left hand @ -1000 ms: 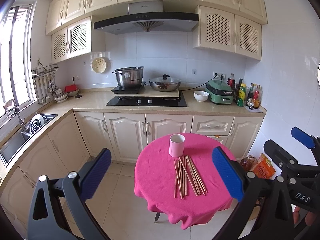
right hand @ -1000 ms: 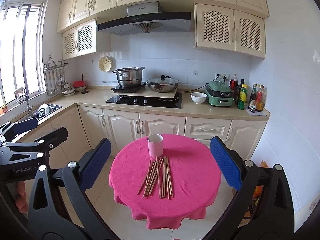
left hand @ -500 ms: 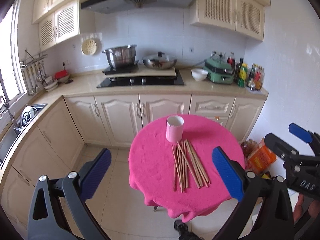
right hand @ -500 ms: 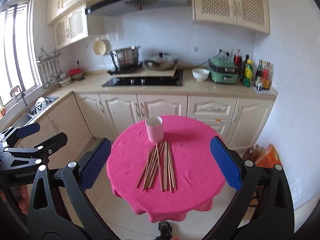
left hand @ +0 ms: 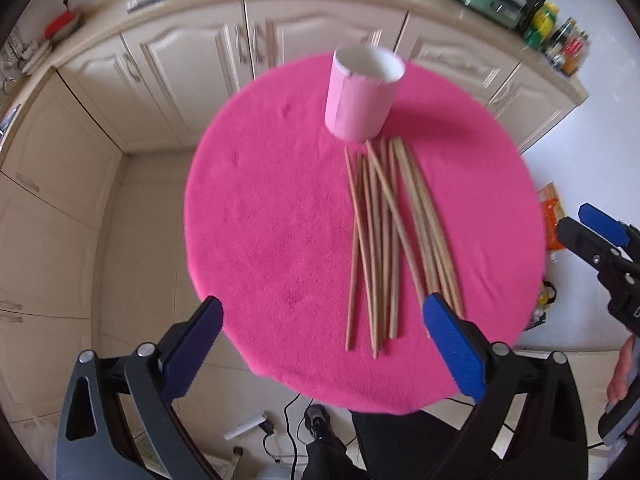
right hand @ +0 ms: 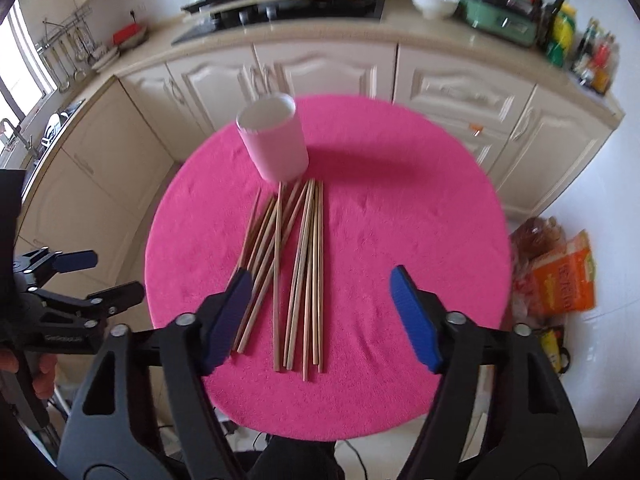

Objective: Organize utensils
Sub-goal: 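Lower both tools to the chopstick pile and grasp one chopstick with left tool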

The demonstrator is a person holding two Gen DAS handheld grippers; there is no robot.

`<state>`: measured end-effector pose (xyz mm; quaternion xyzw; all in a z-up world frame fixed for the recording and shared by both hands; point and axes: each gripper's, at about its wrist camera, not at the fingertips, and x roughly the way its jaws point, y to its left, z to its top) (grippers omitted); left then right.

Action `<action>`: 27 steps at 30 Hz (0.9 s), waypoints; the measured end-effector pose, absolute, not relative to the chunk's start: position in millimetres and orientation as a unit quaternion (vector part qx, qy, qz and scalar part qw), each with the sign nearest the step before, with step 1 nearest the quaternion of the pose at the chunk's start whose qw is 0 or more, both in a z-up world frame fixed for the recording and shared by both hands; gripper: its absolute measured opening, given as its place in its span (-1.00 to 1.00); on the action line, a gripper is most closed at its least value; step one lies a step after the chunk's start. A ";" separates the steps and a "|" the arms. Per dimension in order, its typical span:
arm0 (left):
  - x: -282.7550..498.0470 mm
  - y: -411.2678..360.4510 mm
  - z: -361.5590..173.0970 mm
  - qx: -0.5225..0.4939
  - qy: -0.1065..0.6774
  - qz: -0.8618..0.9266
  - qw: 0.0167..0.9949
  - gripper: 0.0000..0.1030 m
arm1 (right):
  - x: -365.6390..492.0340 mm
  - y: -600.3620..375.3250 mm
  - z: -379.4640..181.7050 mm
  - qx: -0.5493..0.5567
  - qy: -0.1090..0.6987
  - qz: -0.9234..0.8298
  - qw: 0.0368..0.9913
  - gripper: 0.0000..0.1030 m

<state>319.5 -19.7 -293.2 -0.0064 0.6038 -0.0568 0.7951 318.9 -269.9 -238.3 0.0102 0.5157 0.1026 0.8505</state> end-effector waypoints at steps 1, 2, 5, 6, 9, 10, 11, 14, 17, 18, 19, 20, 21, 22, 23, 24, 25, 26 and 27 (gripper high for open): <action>328.0 -23.6 -305.1 -0.008 0.608 -0.060 0.792 0.74 | 328.9 -271.8 -249.0 0.008 0.527 0.106 0.843 0.12; 338.4 -28.2 -318.0 -0.010 0.617 -0.061 0.785 0.68 | 336.2 -271.8 -257.0 0.006 0.535 0.107 0.838 0.07; 366.1 -38.1 -349.6 -0.013 0.637 -0.053 0.769 0.53 | 361.2 -275.8 -285.5 0.012 0.562 0.118 0.818 -0.09; 374.4 -41.1 -358.7 -0.015 0.642 -0.049 0.765 0.50 | 369.1 -276.6 -295.4 0.012 0.571 0.121 0.812 -0.09; 394.8 -43.8 -383.0 -0.018 0.656 -0.036 0.754 0.36 | 387.5 -278.3 -314.2 0.016 0.587 0.128 0.799 -0.09; 400.6 -44.7 -389.6 -0.017 0.659 -0.032 0.752 0.32 | 393.2 -279.9 -321.4 0.018 0.593 0.127 0.795 -0.09; 405.3 -45.8 -395.4 -0.015 0.661 -0.028 0.750 0.30 | 397.6 -280.4 -325.7 0.022 0.596 0.127 0.792 -0.09; 414.9 -48.3 -409.1 -0.007 0.669 -0.024 0.743 0.29 | 406.9 -282.4 -336.3 0.030 0.604 0.131 0.786 -0.09; 420.4 -51.9 -417.4 -0.003 0.669 -0.029 0.743 0.29 | 410.3 -281.7 -341.7 0.033 0.609 0.134 0.781 -0.09; 422.5 -53.4 -418.7 -0.002 0.669 -0.029 0.742 0.29 | 411.3 -282.4 -342.9 0.034 0.611 0.134 0.779 -0.09; 423.3 -54.6 -420.1 -0.002 0.671 -0.030 0.741 0.29 | 412.3 -282.5 -345.1 0.034 0.614 0.135 0.777 -0.09; 423.9 -55.5 -420.5 -0.001 0.671 -0.030 0.741 0.29 | 413.1 -281.5 -347.0 0.035 0.615 0.136 0.776 -0.09; 424.8 -56.5 -420.6 0.004 0.670 -0.027 0.742 0.29 | 414.5 -281.8 -348.6 0.037 0.617 0.137 0.774 -0.09; 425.0 -55.4 -416.6 0.008 0.670 -0.026 0.742 0.29 | 416.8 -282.4 -350.3 0.038 0.619 0.137 0.773 -0.09; 427.9 -54.1 -418.1 0.012 0.670 -0.024 0.742 0.27 | 417.2 -283.0 -351.5 0.039 0.621 0.138 0.771 -0.09; 432.7 -54.1 -417.6 0.018 0.672 -0.022 0.740 0.24 | 417.7 -283.1 -352.9 0.040 0.623 0.138 0.769 -0.09; 433.5 -53.0 -418.7 0.024 0.676 -0.020 0.737 0.19 | 418.3 -282.7 -354.1 0.041 0.624 0.140 0.768 -0.09; 433.9 -52.3 -420.9 0.025 0.680 -0.018 0.733 0.15 | 418.9 -282.2 -355.7 0.040 0.625 0.140 0.767 -0.09; 436.2 -50.6 -424.4 0.019 0.683 -0.023 0.730 0.15 | 419.3 -281.7 -357.5 0.038 0.628 0.140 0.765 -0.09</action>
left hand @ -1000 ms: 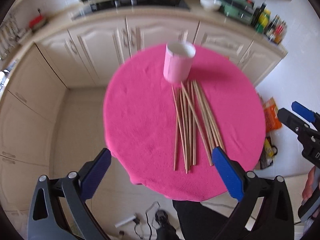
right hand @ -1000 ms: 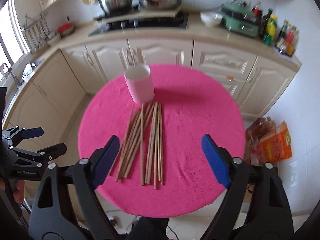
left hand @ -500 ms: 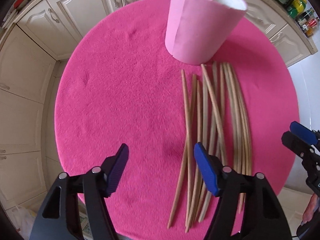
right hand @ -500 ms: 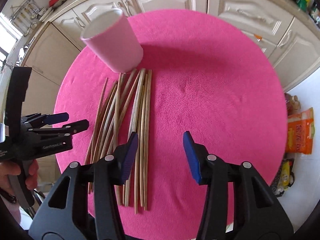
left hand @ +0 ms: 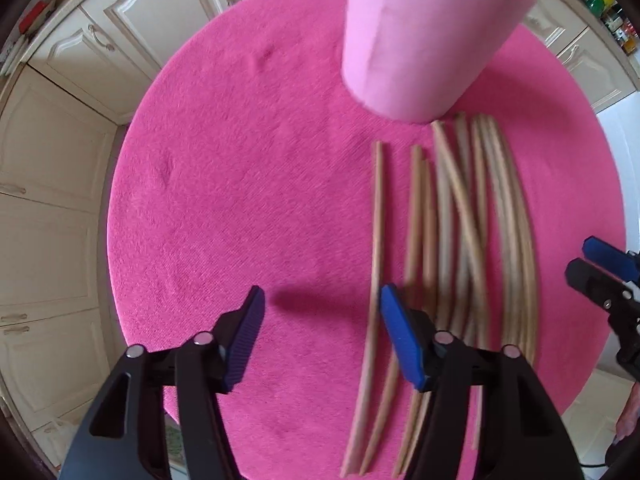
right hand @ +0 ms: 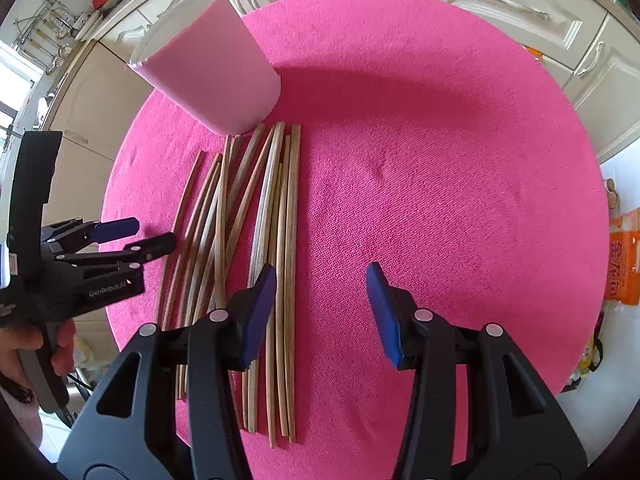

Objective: Organize utensils
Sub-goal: 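Lower both tools to the chopstick pile and grasp one chopstick with left tool, then lift the chopstick with left tool while right tool grasps another chopstick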

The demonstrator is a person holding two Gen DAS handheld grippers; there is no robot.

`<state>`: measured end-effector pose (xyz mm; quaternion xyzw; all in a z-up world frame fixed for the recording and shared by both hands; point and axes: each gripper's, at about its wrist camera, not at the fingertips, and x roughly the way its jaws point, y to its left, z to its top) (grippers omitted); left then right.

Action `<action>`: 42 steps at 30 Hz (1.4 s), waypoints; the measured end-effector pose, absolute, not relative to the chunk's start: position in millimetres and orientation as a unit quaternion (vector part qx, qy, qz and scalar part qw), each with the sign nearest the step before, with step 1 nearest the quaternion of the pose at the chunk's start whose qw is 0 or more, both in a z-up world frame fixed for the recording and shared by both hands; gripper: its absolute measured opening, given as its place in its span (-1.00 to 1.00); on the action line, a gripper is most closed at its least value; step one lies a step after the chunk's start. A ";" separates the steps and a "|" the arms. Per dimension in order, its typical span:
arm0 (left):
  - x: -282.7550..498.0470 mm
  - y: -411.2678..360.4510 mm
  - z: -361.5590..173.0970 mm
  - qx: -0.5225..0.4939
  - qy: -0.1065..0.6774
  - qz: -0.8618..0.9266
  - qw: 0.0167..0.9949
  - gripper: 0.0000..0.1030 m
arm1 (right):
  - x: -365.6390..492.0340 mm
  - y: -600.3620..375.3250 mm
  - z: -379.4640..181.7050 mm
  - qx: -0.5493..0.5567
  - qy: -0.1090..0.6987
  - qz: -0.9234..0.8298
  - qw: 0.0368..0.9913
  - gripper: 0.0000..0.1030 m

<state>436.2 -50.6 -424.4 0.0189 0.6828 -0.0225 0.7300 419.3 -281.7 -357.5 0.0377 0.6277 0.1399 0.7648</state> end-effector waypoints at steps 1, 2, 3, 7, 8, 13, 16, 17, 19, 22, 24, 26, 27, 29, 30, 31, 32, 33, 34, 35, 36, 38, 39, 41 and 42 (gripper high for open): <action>438.1 -47.8 -426.0 0.008 0.685 -0.027 0.728 0.14 | 420.0 -281.5 -359.6 0.039 0.630 0.141 0.763 -0.09; 439.8 -47.1 -427.8 0.006 0.687 -0.026 0.727 0.06 | 419.6 -280.2 -361.3 0.040 0.632 0.142 0.761 -0.10; 441.7 -47.8 -429.2 0.013 0.686 -0.025 0.727 0.03 | 420.2 -279.4 -364.0 0.040 0.635 0.142 0.759 -0.11; 445.9 -47.3 -432.7 0.032 0.682 -0.035 0.729 -0.13 | 422.5 -273.7 -370.4 0.029 0.643 0.144 0.751 -0.31; 447.6 -49.0 -432.9 0.037 0.682 -0.037 0.730 -0.20 | 423.4 -272.5 -371.6 0.024 0.644 0.142 0.751 -0.32; 454.5 -58.3 -431.6 0.051 0.680 -0.043 0.730 -0.33 | 426.2 -268.7 -376.1 0.008 0.649 0.140 0.748 -0.34; 458.1 -64.9 -428.3 0.051 0.679 -0.048 0.731 -0.38 | 427.7 -265.2 -378.7 -0.003 0.652 0.137 0.745 -0.36; 457.2 -66.1 -429.1 0.050 0.678 -0.049 0.732 -0.43 | 428.3 -263.8 -378.8 -0.005 0.653 0.135 0.745 -0.37; 460.4 -66.5 -432.0 0.044 0.675 -0.053 0.735 -0.68 | 430.4 -263.5 -377.9 -0.010 0.656 0.127 0.744 -0.44; 464.9 -57.2 -430.0 0.024 0.676 -0.055 0.734 -0.82 | 431.6 -266.6 -377.7 0.005 0.664 0.117 0.738 -0.56; 467.9 -54.1 -431.2 0.017 0.677 -0.058 0.734 -0.83 | 434.7 -270.3 -376.0 0.018 0.669 0.116 0.734 -0.63; 470.5 -50.7 -437.8 0.015 0.677 -0.061 0.734 -0.83 | 438.4 -274.8 -377.4 0.022 0.675 0.116 0.728 -0.65; 469.5 -49.8 -439.9 0.016 0.675 -0.062 0.735 -0.83 | 440.3 -275.6 -377.3 0.024 0.678 0.119 0.725 -0.65; 466.5 -50.0 -440.4 0.022 0.673 -0.062 0.736 -0.83 | 444.5 -271.0 -377.2 0.008 0.686 0.119 0.718 -0.65; 467.7 -49.3 -442.1 0.027 0.673 -0.061 0.737 -0.83 | 447.5 -266.1 -378.2 -0.008 0.690 0.115 0.715 -0.65; 460.0 -51.4 -438.2 0.032 0.672 -0.061 0.738 -0.83 | 451.6 -259.7 -377.9 -0.030 0.690 0.108 0.715 -0.65; 460.9 -54.4 -438.2 0.039 0.671 -0.061 0.738 -0.83 | 454.2 -248.8 -378.3 -0.045 0.690 0.104 0.715 -0.65; 445.2 -56.5 -429.5 0.044 0.669 -0.062 0.740 -0.83 | 455.3 -240.6 -378.3 -0.062 0.687 0.100 0.717 -0.66; 443.7 -57.1 -428.7 0.044 0.666 -0.065 0.742 -0.84 | 454.2 -237.7 -377.6 -0.073 0.681 0.102 0.721 -0.72; 441.9 -63.5 -422.9 0.038 0.665 -0.066 0.743 -0.86 | 453.8 -239.9 -376.9 -0.070 0.678 0.107 0.724 -0.80; 442.7 -66.5 -418.1 0.031 0.664 -0.067 0.744 -0.87 | 454.1 -245.8 -376.1 -0.056 0.678 0.111 0.725 -0.83; 439.9 -56.1 -411.5 -0.001 0.658 -0.072 0.750 -0.87 | 451.3 -258.2 -374.1 -0.009 0.676 0.122 0.727 -0.87; 438.6 -52.1 -407.3 -0.017 0.654 -0.073 0.753 -0.87 | 451.4 -265.6 -370.1 0.008 0.671 0.126 0.731 -0.87; 434.0 -45.5 -396.1 -0.048 0.641 -0.076 0.762 -0.90 | 449.7 -279.2 -354.7 0.030 0.649 0.137 0.748 -0.87; 430.1 -43.0 -386.9 -0.062 0.629 -0.081 0.771 -0.90 | 449.3 -285.8 -347.3 0.044 0.640 0.145 0.754 -0.87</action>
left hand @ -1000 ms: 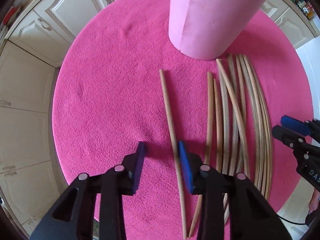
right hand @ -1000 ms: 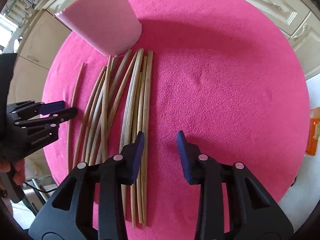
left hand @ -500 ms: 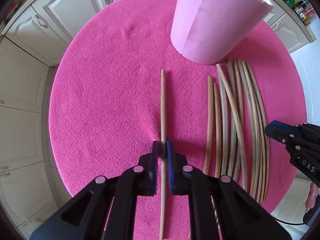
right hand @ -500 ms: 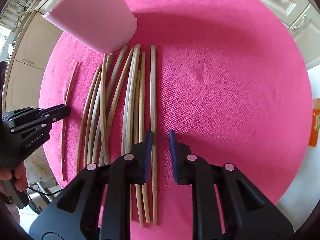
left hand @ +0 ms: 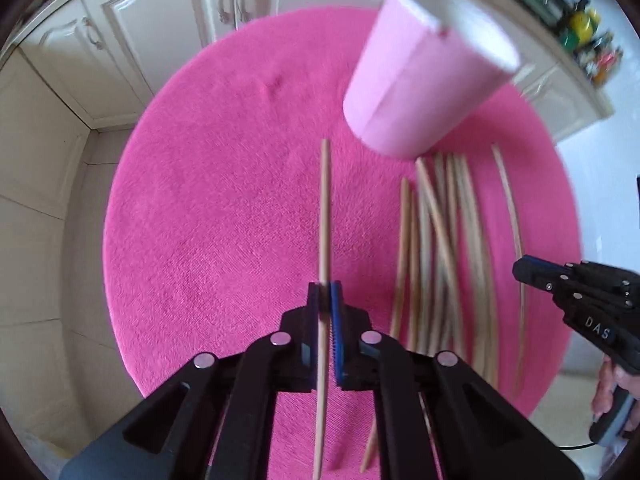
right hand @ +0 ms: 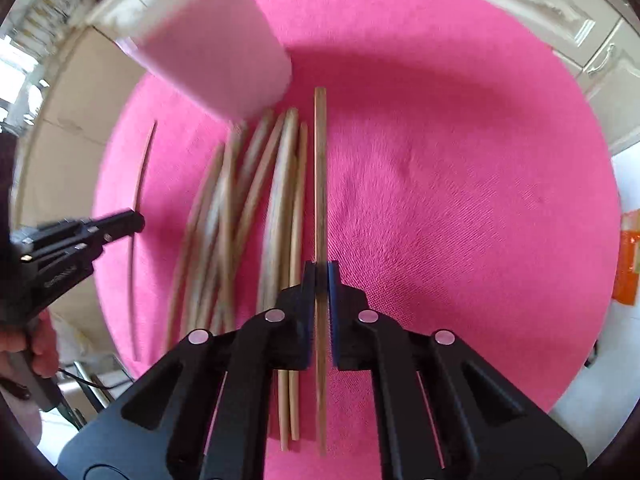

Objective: Organize utensils
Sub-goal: 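Lift the chopstick with left tool while right tool grasps another chopstick, then lower both held chopsticks into the pink cup and open both tools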

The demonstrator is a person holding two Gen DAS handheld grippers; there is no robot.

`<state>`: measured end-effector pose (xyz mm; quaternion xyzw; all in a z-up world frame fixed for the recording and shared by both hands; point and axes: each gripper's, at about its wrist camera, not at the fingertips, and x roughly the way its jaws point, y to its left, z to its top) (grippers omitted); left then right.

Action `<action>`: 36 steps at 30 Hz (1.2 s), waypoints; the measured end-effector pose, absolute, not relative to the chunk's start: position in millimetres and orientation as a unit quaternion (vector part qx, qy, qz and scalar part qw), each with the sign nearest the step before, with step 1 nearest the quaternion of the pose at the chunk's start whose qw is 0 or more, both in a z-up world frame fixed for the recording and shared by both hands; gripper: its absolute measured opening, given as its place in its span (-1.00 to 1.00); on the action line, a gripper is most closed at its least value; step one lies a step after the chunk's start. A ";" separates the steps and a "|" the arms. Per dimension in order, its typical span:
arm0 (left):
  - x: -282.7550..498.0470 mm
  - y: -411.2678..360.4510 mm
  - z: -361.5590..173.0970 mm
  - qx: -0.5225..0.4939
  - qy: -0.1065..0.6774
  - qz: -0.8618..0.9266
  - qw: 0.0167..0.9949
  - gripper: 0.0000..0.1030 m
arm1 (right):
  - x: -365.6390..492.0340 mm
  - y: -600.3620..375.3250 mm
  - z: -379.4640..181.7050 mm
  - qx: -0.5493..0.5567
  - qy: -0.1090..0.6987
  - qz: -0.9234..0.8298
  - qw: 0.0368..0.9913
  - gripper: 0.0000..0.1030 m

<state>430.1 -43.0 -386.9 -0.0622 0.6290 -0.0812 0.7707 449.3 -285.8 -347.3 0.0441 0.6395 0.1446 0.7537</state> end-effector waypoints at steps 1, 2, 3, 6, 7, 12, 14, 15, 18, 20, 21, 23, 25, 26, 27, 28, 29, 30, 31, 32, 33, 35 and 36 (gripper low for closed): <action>427.5 -41.3 -378.6 -0.076 0.618 -0.086 0.778 -0.90 | 447.7 -295.1 -338.5 0.064 0.628 0.153 0.760 -0.87; 425.5 -40.0 -371.0 -0.086 0.608 -0.090 0.784 -0.90 | 445.6 -300.9 -331.5 0.075 0.619 0.157 0.766 -0.87; 424.2 -40.5 -360.9 -0.093 0.600 -0.093 0.789 -0.90 | 445.4 -306.1 -323.1 0.086 0.608 0.162 0.773 -0.87; 419.0 -45.3 -333.7 -0.099 0.564 -0.109 0.813 -0.90 | 444.6 -319.9 -298.6 0.116 0.572 0.177 0.793 -0.87; 415.6 -47.4 -324.7 -0.101 0.549 -0.115 0.822 -0.90 | 445.9 -324.9 -287.7 0.131 0.556 0.184 0.800 -0.87; 415.5 -44.7 -262.7 -0.120 0.447 -0.143 0.875 -0.89 | 445.3 -303.3 -252.5 0.155 0.474 0.204 0.842 -0.87; 429.7 -45.0 -236.5 -0.128 0.408 -0.153 0.891 -0.89 | 452.5 -295.6 -230.8 0.160 0.429 0.213 0.863 -0.87; 436.7 -48.3 -221.4 -0.128 0.378 -0.156 0.903 -0.89 | 458.0 -293.1 -221.1 0.158 0.405 0.216 0.875 -0.87; 457.1 -56.9 -199.9 -0.135 0.325 -0.165 0.921 -0.89 | 469.4 -285.2 -204.0 0.166 0.345 0.227 0.895 -0.87; 473.4 -64.0 -189.8 -0.132 0.293 -0.167 0.932 -0.89 | 477.4 -275.6 -192.2 0.160 0.308 0.227 0.910 -0.87; 482.9 -68.1 -187.1 -0.129 0.281 -0.166 0.936 -0.89 | 483.5 -271.3 -188.5 0.163 0.291 0.228 0.915 -0.87; 491.9 -72.0 -185.4 -0.130 0.261 -0.162 0.943 -0.89 | 494.1 -266.4 -185.4 0.163 0.259 0.221 0.926 -0.87; 502.7 -74.3 -196.3 -0.129 0.252 -0.151 0.947 -0.89 | 499.6 -263.2 -188.8 0.154 0.239 0.215 0.934 -0.87; 507.3 -75.5 -201.4 -0.129 0.249 -0.146 0.949 -0.89 | 504.4 -261.1 -193.5 0.151 0.234 0.211 0.937 -0.87; 510.6 -75.3 -207.8 -0.128 0.247 -0.142 0.950 -0.89 | 507.8 -260.6 -198.2 0.148 0.232 0.207 0.939 -0.87; 512.7 -77.0 -214.3 -0.125 0.247 -0.141 0.951 -0.89 | 512.8 -258.8 -206.0 0.143 0.231 0.203 0.941 -0.87; 516.6 -78.9 -219.4 -0.120 0.248 -0.136 0.952 -0.89 | 517.0 -259.7 -211.6 0.143 0.233 0.202 0.941 -0.87; 519.6 -79.9 -224.7 -0.117 0.248 -0.134 0.952 -0.89 | 519.0 -259.5 -217.0 0.145 0.234 0.200 0.940 -0.87; 522.3 -82.0 -230.9 -0.113 0.247 -0.130 0.954 -0.89 | 519.9 -260.0 -220.9 0.148 0.235 0.200 0.940 -0.87; 522.1 -81.6 -236.8 -0.111 0.249 -0.126 0.954 -0.89 | 522.8 -260.3 -226.6 0.149 0.238 0.200 0.939 -0.87; 523.7 -80.8 -242.5 -0.111 0.252 -0.125 0.953 -0.89 | 524.6 -260.4 -231.4 0.148 0.242 0.201 0.938 -0.87; 523.8 -80.3 -257.2 -0.107 0.270 -0.120 0.949 -0.89 | 522.9 -260.3 -239.7 0.147 0.252 0.206 0.934 -0.87; 521.5 -79.1 -261.7 -0.106 0.276 -0.118 0.948 -0.89 | 520.9 -260.0 -242.9 0.143 0.258 0.206 0.933 -0.87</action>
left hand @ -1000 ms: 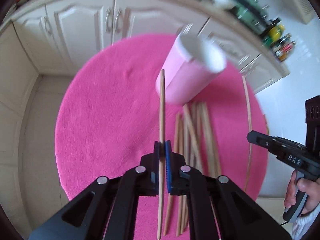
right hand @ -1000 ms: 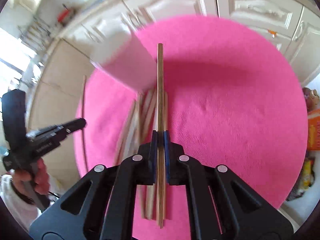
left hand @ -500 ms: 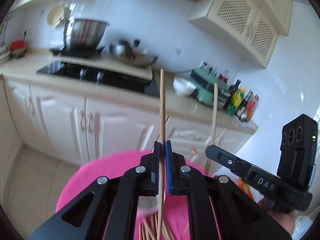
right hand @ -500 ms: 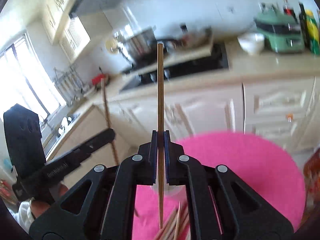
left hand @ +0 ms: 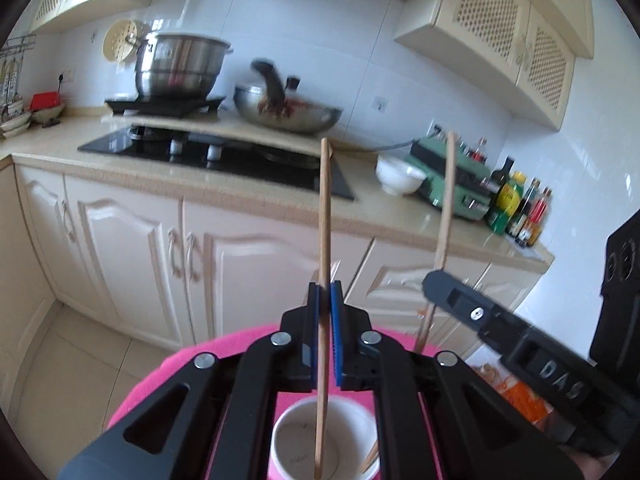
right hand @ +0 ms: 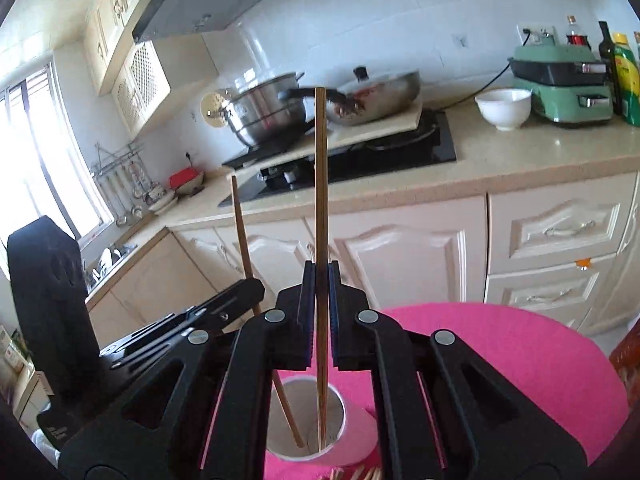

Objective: Organize utensils
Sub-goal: 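Lower both held chopsticks into the pink cup and open both tools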

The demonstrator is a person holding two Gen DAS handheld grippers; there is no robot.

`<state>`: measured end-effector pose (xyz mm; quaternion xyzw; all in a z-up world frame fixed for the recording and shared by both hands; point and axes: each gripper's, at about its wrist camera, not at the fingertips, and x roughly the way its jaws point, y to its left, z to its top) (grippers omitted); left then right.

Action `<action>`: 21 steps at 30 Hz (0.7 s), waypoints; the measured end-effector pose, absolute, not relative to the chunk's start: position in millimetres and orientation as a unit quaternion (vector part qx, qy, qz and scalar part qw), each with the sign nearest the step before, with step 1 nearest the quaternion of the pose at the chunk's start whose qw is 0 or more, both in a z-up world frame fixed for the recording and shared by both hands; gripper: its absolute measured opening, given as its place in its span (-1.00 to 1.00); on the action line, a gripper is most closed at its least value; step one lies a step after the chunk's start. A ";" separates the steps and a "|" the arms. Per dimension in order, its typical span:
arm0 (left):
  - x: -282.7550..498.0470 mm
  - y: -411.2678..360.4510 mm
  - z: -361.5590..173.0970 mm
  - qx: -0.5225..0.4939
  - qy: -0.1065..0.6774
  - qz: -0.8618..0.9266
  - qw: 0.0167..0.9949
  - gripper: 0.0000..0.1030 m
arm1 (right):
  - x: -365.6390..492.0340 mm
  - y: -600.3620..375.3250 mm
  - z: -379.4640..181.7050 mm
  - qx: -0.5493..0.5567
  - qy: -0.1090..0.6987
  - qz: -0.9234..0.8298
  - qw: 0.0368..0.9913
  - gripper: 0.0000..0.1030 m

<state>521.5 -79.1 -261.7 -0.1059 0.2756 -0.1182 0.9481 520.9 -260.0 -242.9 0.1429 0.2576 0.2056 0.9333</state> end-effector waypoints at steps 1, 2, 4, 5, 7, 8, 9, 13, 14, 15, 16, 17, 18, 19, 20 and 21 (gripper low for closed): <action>518.2 -77.9 -268.3 -0.105 0.285 -0.113 0.946 -0.89 | 518.0 -260.0 -246.8 0.140 0.265 0.207 0.931 -0.87; 515.0 -76.5 -272.8 -0.105 0.290 -0.108 0.945 -0.89 | 513.9 -260.4 -249.9 0.141 0.272 0.208 0.929 -0.87; 509.3 -75.6 -280.0 -0.099 0.305 -0.104 0.942 -0.89 | 507.0 -261.0 -254.4 0.136 0.284 0.206 0.926 -0.87; 505.8 -75.8 -282.4 -0.095 0.309 -0.102 0.941 -0.89 | 504.4 -260.9 -256.9 0.132 0.289 0.207 0.925 -0.87; 500.2 -75.6 -286.3 -0.085 0.318 -0.101 0.939 -0.89 | 499.1 -260.8 -262.5 0.123 0.301 0.208 0.923 -0.87; 497.6 -75.3 -288.1 -0.084 0.322 -0.100 0.938 -0.89 | 496.3 -260.7 -265.9 0.119 0.308 0.209 0.921 -0.86; 495.3 -75.2 -289.7 -0.082 0.325 -0.100 0.937 -0.89 | 493.3 -260.8 -268.8 0.118 0.314 0.209 0.919 -0.86; 485.7 -75.5 -288.5 -0.072 0.323 -0.094 0.939 -0.87 | 485.3 -256.4 -274.2 0.106 0.328 0.210 0.915 -0.86; 485.4 -75.3 -289.0 -0.070 0.330 -0.096 0.936 -0.87 | 484.7 -255.4 -275.7 0.105 0.332 0.211 0.914 -0.86; 485.3 -75.8 -289.6 -0.069 0.334 -0.097 0.935 -0.86 | 484.4 -254.1 -277.2 0.103 0.337 0.211 0.912 -0.86; 485.1 -76.0 -290.4 -0.067 0.340 -0.097 0.933 -0.86 | 483.6 -253.0 -278.8 0.102 0.341 0.208 0.911 -0.85; 484.5 -75.4 -290.7 -0.066 0.346 -0.094 0.931 -0.80 | 482.7 -252.7 -279.1 0.102 0.341 0.207 0.911 -0.85; 483.8 -75.2 -290.4 -0.065 0.348 -0.095 0.930 -0.72 | 482.0 -252.0 -278.9 0.101 0.342 0.207 0.911 -0.85; 482.2 -74.0 -289.8 -0.066 0.350 -0.095 0.929 -0.50 | 481.6 -251.6 -278.4 0.100 0.343 0.205 0.911 -0.85; 480.1 -72.3 -288.9 -0.067 0.350 -0.093 0.930 -0.44 | 481.5 -251.5 -277.9 0.100 0.345 0.203 0.911 -0.85; 478.8 -71.4 -288.2 -0.068 0.350 -0.093 0.930 -0.44 | 481.3 -251.1 -277.3 0.099 0.348 0.202 0.910 -0.85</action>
